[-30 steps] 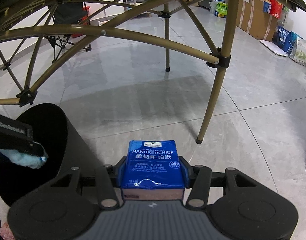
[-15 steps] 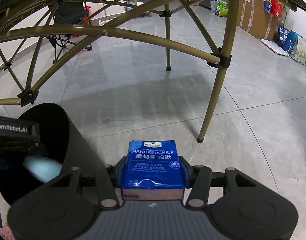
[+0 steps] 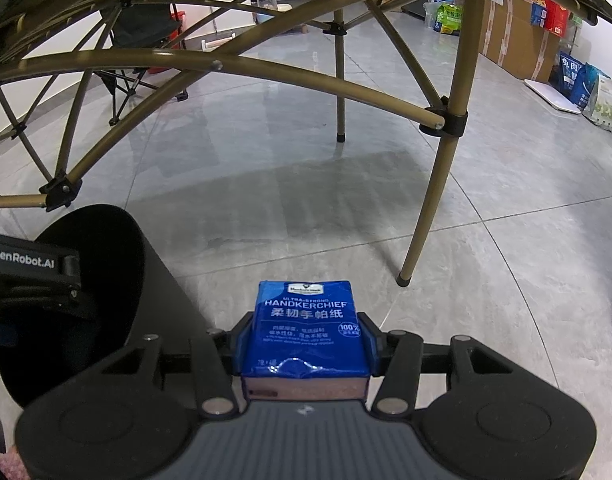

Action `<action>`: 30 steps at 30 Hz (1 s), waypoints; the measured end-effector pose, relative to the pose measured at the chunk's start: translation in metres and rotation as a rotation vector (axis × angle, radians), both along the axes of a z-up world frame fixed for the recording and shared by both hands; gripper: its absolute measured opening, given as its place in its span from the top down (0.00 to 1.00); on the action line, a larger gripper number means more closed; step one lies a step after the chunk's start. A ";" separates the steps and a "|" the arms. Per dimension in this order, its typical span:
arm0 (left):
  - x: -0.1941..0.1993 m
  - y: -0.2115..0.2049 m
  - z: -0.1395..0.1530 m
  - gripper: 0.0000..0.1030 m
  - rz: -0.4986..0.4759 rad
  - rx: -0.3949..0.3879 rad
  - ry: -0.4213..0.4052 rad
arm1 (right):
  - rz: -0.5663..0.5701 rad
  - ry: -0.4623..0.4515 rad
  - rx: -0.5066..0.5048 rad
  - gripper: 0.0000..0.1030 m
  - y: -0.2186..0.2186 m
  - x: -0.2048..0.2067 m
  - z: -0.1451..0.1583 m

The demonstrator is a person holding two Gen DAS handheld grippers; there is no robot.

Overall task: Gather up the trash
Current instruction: 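Lower left tool into bin and open it to drop the blue cloth, then move left tool aside while right tool lowers tissue pack into the bin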

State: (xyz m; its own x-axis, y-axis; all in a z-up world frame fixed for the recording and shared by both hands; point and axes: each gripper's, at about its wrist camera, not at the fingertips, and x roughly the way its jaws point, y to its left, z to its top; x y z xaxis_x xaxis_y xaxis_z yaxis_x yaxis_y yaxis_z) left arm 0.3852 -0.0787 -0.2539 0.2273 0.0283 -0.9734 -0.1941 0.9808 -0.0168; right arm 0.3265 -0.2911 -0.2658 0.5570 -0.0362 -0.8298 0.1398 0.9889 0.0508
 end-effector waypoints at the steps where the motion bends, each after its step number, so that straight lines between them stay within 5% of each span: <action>1: 0.000 0.000 0.000 0.00 -0.001 0.000 -0.001 | 0.000 -0.001 0.000 0.51 0.000 0.000 0.000; 30: -0.022 0.040 0.027 0.00 0.020 0.002 -0.087 | 0.082 -0.064 0.007 0.51 0.042 0.000 0.029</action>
State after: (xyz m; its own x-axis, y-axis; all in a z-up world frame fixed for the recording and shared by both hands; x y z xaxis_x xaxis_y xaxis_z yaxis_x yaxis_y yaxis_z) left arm 0.3632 -0.0390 -0.2270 0.3101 0.0357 -0.9500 -0.2119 0.9768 -0.0325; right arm 0.3261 -0.2495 -0.2363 0.6096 0.0177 -0.7925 0.0546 0.9964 0.0642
